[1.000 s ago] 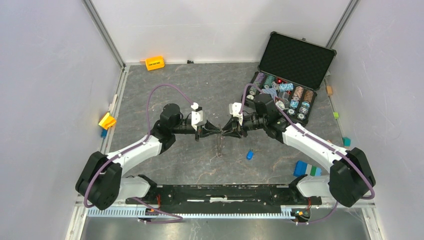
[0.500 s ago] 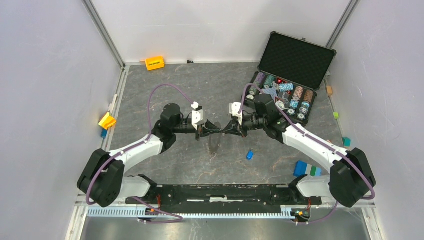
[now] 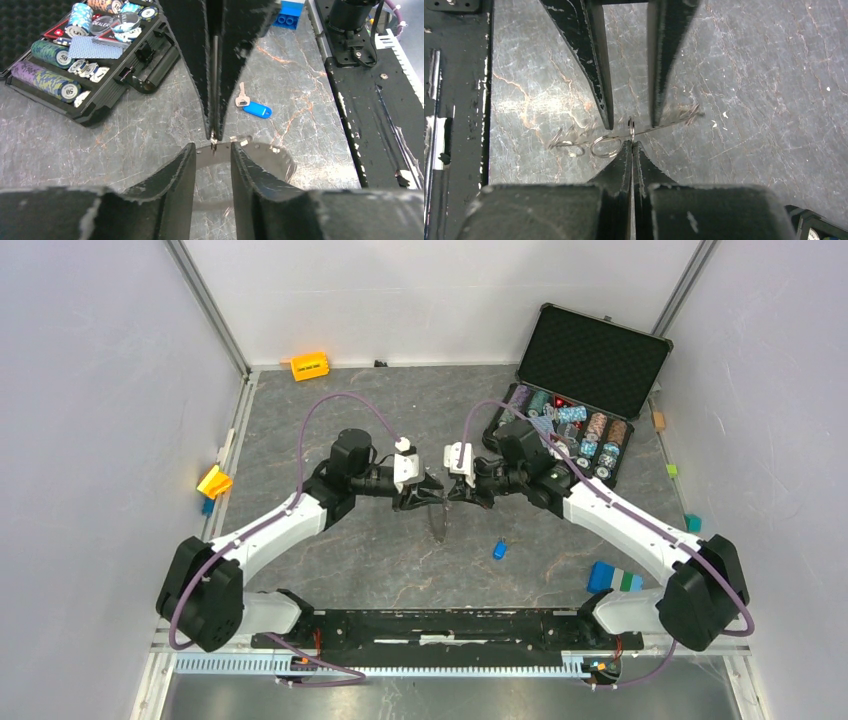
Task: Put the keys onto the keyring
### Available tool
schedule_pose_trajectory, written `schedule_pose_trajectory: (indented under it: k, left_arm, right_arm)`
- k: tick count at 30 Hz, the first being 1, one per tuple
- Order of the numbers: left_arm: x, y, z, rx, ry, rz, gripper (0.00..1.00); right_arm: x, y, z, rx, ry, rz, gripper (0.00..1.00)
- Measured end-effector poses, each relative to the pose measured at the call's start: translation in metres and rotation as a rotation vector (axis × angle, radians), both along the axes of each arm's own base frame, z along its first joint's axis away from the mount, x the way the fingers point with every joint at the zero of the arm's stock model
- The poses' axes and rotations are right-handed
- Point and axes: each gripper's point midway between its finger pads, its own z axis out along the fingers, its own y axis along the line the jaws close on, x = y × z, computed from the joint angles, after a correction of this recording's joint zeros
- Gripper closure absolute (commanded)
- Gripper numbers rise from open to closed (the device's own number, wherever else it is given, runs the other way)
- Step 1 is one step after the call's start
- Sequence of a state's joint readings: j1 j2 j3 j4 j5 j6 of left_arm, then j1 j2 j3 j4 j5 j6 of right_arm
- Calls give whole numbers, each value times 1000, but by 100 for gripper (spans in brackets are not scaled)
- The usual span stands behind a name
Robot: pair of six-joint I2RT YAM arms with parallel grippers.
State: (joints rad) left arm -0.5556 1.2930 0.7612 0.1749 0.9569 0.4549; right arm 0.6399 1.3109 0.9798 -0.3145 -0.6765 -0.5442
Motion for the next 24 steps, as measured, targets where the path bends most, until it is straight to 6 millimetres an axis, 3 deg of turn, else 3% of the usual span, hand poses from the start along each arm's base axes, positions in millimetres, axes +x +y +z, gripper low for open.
schedule_pose_trajectory:
  k: [4,13,24]
  left_arm:
    - [4,0,0,26,-6,5,57]
    - [5,2,-5,42,-5,12,69]
    - [6,-1,-20,62,37,-2,76]
  right_arm:
    - [1,1,-4,-55,-9,-7,100]
    - [1,-1,-12,-134,-1,-22,100]
    - [2,-2,-15,-152,8,-29,100]
